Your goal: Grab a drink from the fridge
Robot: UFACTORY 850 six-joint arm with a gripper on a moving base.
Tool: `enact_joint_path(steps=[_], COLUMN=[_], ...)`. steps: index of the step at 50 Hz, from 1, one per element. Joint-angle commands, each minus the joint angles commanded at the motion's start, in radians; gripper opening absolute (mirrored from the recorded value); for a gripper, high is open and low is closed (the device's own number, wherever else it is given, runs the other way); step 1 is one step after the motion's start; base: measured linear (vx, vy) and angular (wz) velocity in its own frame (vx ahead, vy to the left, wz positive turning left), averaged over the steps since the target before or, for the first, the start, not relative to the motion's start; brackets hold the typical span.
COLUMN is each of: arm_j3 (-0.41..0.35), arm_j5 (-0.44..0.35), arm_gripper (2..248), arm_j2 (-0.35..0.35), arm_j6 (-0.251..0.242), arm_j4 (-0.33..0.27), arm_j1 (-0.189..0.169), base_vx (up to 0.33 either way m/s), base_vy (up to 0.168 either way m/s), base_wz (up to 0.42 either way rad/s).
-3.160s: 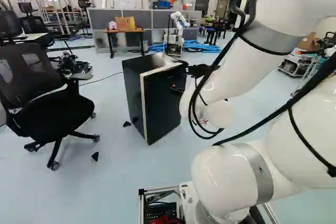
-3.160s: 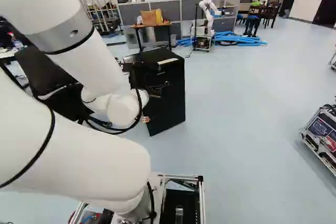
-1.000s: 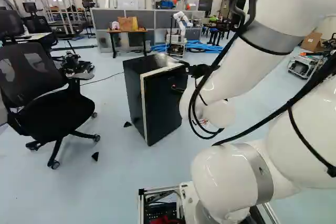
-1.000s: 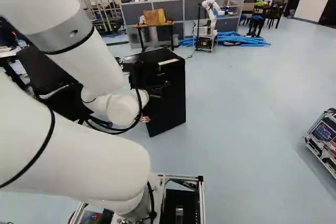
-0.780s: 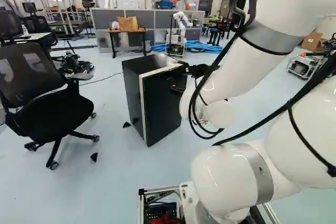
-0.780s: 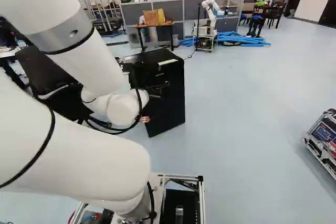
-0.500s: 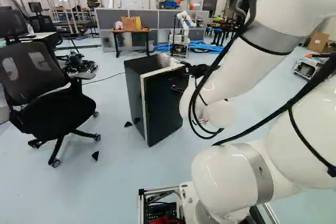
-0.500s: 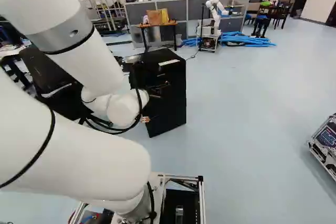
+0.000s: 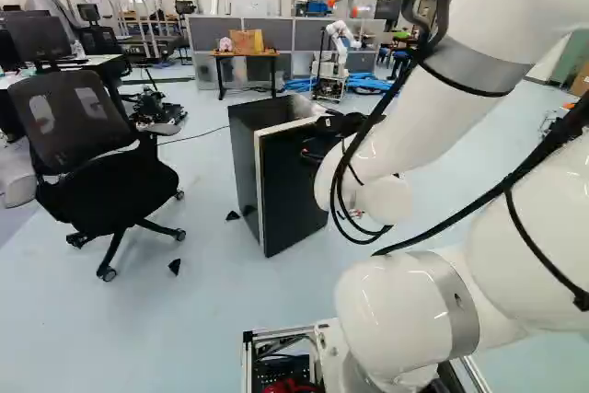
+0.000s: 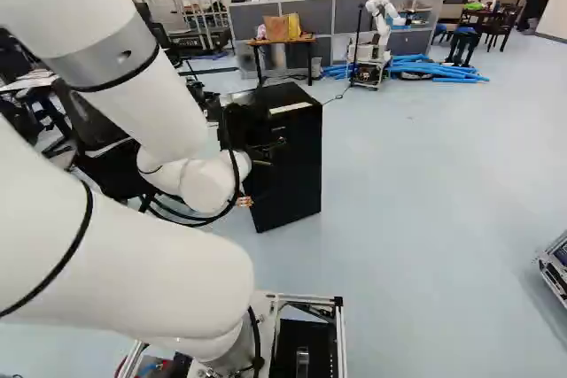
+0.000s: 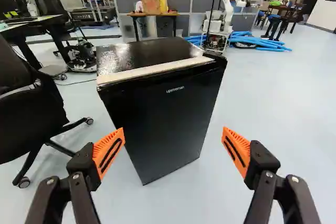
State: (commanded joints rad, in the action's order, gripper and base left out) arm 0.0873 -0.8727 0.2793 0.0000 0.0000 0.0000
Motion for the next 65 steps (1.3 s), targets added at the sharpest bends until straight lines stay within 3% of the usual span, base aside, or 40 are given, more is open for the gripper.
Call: enact_joint_path(steps=[65], arm_j3=[0.0], arm_j5=[0.0], arm_gripper=[247], arm_j2=[0.0], arm_j6=[0.0], arm_j4=[0.0], arm_j1=[0.0], base_vx=[0.023], base_vy=[-0.024], base_wz=[0.184])
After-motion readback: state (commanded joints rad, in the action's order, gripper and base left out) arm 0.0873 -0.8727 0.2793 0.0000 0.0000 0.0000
